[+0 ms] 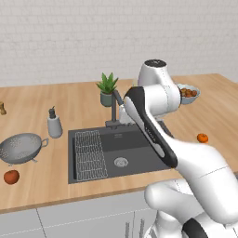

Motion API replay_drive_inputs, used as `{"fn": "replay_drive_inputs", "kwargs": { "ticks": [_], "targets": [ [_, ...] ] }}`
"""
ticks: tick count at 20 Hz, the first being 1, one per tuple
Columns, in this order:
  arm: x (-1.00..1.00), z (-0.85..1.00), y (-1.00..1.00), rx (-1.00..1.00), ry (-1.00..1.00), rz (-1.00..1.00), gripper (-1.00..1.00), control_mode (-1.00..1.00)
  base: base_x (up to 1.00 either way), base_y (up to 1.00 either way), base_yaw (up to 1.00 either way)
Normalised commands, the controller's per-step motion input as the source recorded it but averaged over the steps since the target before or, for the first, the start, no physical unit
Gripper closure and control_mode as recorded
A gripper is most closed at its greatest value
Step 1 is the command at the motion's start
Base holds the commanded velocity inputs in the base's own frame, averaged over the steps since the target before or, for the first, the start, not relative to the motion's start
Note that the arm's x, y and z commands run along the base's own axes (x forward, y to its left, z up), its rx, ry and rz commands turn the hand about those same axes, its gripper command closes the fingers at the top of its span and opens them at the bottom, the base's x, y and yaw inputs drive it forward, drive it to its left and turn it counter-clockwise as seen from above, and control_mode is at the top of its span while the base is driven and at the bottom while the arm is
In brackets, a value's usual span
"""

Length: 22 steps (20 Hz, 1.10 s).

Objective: Put the colander in the sink, put the orange, tangerine, orange in the colander, and turn on the sink faucet and pour water over the colander.

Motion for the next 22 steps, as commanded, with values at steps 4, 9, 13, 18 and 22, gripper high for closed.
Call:
{"fn": "replay_drive_inputs", "kwargs": {
  "ticks": [4, 9, 13, 18, 22],
  "targets": [
    [-0.39, -0.32, 0.96, -0.02, 0.13, -0.01, -1.00, -1.00, 0.00, 0.00, 0.00],
    [-0.29, -0.22, 1.00, -0.08, 0.15, -0.03, -1.00, -1.00, 0.00, 0.00, 0.00],
    [-0.21, -0.16, 0.98, 0.00, 0.10, -0.04, -1.00, -1.00, 0.00, 0.00, 0.00],
    [-0.01, -0.23, 0.72, 0.12, 0.02, -0.06, -1.00, -1.00, 0.00, 0.00, 0.00],
    [0.07, -0.38, 0.50, 0.27, 0.00, -0.08, -1.00, -1.00, 0.00, 0.00, 0.00]
  ]
}}
